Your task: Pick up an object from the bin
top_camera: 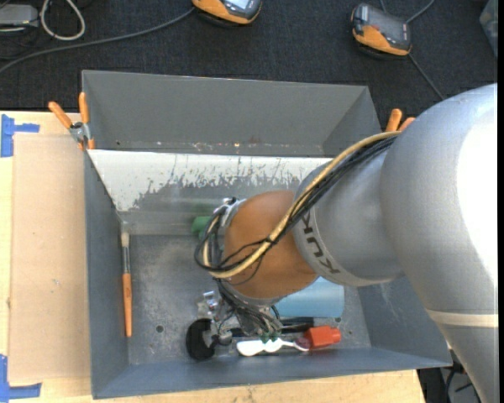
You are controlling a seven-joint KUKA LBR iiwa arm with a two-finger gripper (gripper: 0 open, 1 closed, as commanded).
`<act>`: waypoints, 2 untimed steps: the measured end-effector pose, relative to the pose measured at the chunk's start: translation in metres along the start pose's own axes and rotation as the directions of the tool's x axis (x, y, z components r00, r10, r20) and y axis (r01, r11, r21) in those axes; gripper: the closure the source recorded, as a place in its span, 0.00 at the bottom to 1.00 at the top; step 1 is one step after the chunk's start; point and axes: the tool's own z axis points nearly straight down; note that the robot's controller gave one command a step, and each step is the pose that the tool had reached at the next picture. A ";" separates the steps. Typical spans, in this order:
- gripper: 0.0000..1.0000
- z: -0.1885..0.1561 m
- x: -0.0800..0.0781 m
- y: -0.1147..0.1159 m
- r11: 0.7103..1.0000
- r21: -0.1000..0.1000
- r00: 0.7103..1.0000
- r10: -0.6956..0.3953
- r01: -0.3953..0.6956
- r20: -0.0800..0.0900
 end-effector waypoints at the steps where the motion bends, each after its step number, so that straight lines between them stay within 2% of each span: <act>1: 1.00 -0.037 0.003 0.000 1.000 0.000 1.000 0.001 -0.001 -0.010; 2: 1.00 -0.060 0.002 0.001 1.000 0.000 1.000 0.003 -0.003 -0.006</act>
Offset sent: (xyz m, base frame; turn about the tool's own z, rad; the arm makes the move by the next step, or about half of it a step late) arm -0.0029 -0.0008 0.0632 0.0004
